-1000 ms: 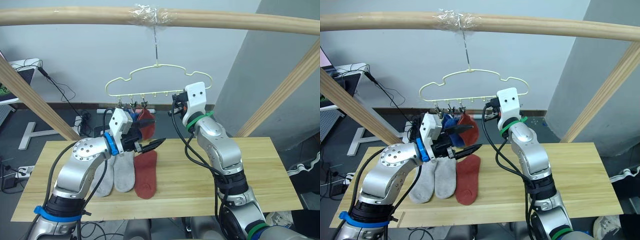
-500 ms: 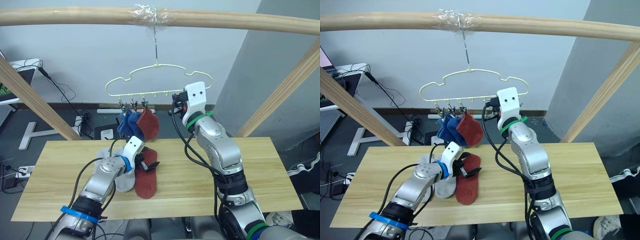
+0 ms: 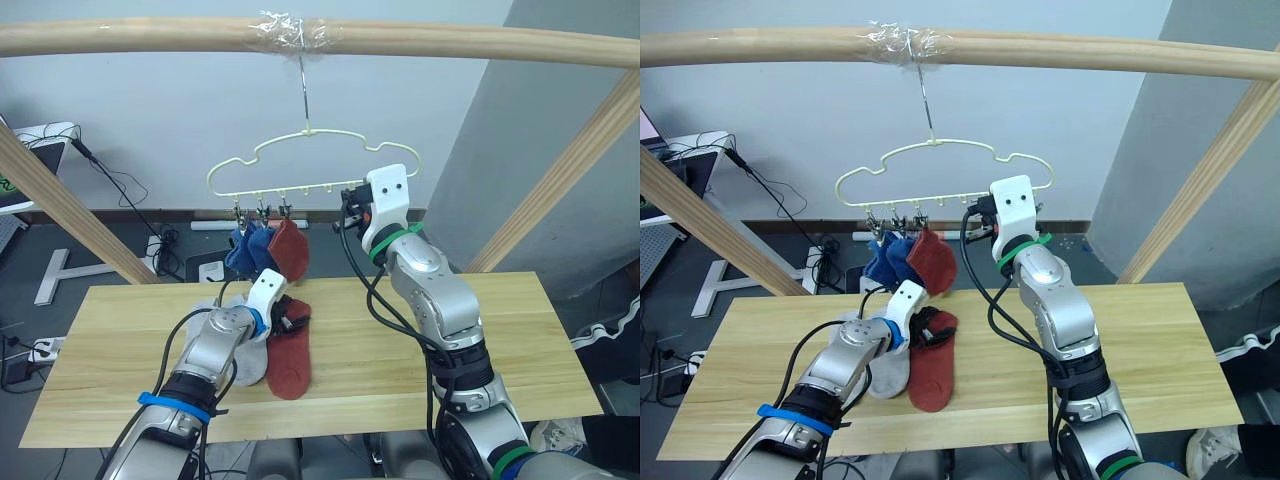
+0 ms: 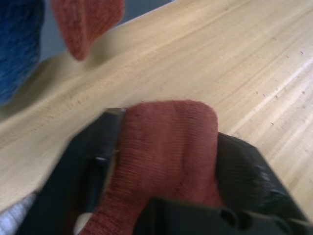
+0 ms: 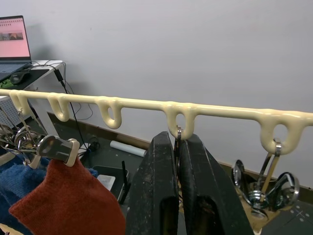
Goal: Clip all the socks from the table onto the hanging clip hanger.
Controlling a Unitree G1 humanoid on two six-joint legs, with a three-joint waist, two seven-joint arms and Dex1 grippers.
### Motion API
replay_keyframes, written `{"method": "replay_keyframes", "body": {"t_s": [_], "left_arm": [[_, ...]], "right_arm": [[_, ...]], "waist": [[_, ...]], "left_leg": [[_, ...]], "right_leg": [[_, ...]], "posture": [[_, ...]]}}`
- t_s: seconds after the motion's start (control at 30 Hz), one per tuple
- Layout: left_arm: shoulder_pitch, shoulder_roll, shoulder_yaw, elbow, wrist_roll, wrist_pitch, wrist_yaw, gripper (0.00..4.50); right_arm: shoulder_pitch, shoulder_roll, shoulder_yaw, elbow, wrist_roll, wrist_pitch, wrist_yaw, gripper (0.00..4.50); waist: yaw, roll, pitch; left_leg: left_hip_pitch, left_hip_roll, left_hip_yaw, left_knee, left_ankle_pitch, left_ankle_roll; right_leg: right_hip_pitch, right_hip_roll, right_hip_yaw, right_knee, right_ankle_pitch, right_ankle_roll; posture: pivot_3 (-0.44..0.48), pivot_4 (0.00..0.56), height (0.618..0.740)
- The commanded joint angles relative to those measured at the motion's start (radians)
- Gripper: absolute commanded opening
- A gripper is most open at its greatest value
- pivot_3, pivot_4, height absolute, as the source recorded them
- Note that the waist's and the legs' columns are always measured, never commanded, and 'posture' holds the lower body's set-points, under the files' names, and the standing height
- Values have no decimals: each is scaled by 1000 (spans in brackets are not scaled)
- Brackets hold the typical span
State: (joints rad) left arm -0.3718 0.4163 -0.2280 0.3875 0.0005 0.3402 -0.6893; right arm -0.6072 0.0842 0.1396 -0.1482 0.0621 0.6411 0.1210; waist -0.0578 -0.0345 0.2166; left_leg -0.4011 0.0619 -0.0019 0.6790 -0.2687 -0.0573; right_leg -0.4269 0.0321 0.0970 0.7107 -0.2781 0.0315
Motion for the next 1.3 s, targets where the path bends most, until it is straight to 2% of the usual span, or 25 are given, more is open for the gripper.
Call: {"method": "replay_keyframes", "body": {"t_s": [0.03,0.2,0.27,0.43,0.53,0.7,0.87,1.3], "left_arm": [[30,-10,-11,4,2,14,-18,2133],[32,-8,-7,8,6,-12,-16,615],[37,-14,1,-4,-2,-74,-19,38],[62,-77,43,-138,-91,-273,-55,14],[57,-110,44,-189,-96,-364,-47,14],[2,-128,33,-162,-18,-566,21,14],[-68,-143,50,-79,20,-701,90,14],[-132,-150,64,24,65,-810,199,14]], "right_arm": [[-18,10,-1,-43,9,-10,-5,0],[-19,10,-2,-42,8,-11,-7,0],[-19,11,-2,-42,9,-10,-8,0],[-23,9,-6,-44,14,-6,-6,0],[-25,10,-15,-49,20,0,-6,0],[-25,25,-26,-72,47,26,-6,0],[-26,36,-37,-83,73,51,-8,0],[-27,54,-59,-87,109,93,-22,0]], "waist": [[0,0,0],[-2,0,-1],[-2,0,-1],[0,0,0],[3,0,0],[-3,0,0],[-3,0,0],[-3,0,0]], "left_leg": [[0,0,0,0,0,0],[1,0,0,0,0,0],[1,0,0,0,0,0],[-1,0,0,0,0,0],[-2,0,0,0,0,0],[-1,0,0,0,0,0],[-1,0,1,0,0,0],[-1,0,0,0,0,0]], "right_leg": [[0,0,0,0,0,0],[0,0,0,2,0,0],[0,0,0,2,0,0],[0,0,0,1,0,0],[-1,0,0,1,0,0],[-1,0,1,1,0,0],[-1,0,1,1,0,0],[-1,0,1,0,0,0]], "posture": [[-35,173,705],[-38,171,705],[-38,171,705],[-40,170,705],[-43,171,705],[-45,171,705],[-53,169,705],[-54,165,705]]}}
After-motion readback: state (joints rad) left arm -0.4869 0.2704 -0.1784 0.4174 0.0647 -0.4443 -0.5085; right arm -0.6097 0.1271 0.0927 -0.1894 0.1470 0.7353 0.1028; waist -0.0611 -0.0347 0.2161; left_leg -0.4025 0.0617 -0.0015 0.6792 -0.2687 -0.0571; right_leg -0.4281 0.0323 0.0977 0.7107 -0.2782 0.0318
